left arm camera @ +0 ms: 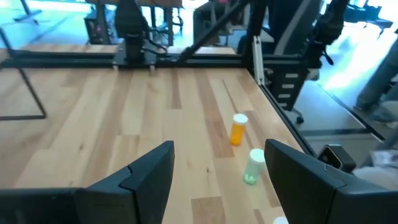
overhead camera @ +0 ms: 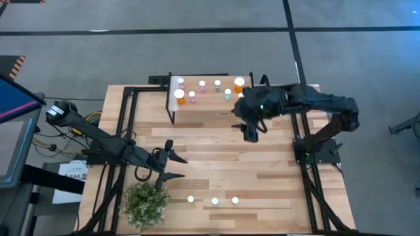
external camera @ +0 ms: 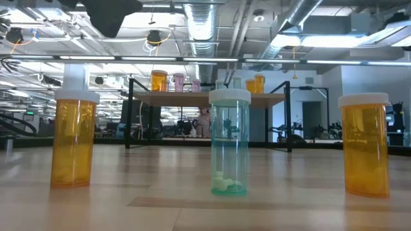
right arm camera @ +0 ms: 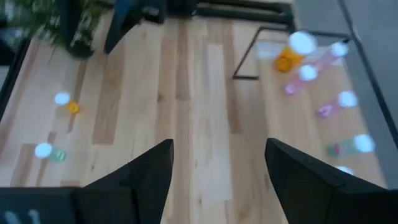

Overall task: Pick and place medicine bottles onto shelf by color
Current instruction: Put the small orange pill bottle on the shelf

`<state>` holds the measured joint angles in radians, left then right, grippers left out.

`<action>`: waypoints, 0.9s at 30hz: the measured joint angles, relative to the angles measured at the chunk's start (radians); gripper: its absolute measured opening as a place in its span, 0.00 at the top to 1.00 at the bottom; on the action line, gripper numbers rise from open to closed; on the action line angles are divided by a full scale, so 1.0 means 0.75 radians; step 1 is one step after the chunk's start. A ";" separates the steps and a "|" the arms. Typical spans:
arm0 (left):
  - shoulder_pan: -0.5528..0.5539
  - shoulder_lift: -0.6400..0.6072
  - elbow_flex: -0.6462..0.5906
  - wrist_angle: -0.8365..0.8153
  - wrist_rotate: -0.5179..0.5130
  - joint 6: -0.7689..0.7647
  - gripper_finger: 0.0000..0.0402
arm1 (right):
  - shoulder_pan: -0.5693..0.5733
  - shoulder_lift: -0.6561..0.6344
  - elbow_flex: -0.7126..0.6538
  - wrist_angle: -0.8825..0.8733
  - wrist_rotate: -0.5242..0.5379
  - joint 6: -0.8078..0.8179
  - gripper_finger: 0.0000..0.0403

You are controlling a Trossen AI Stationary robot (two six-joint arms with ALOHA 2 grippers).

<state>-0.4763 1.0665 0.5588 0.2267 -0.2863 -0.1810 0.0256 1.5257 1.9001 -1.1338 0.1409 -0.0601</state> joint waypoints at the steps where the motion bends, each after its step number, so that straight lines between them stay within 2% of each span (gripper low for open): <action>1: 0.000 0.016 0.009 -0.001 0.013 0.000 0.41 | 0.014 -0.021 -0.059 0.037 0.002 0.000 0.32; 11: -0.001 0.191 0.088 -0.007 0.114 -0.058 0.41 | 0.141 -0.388 -0.835 0.704 0.026 0.113 0.32; 16: -0.007 0.287 0.128 0.000 0.143 -0.091 0.41 | 0.272 -0.489 -1.117 1.063 0.026 0.120 0.32; 20: -0.011 0.347 0.170 -0.014 0.191 -0.117 0.41 | 0.357 -0.508 -1.223 1.258 0.026 0.118 0.32; 27: -0.043 0.464 0.256 -0.088 0.204 -0.139 0.41 | 0.449 -0.455 -1.235 1.394 0.058 0.057 0.32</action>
<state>-0.5086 1.4144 0.7507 0.1604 -0.1333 -0.2853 0.3625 1.1848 0.9742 -0.0881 0.1840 -0.0172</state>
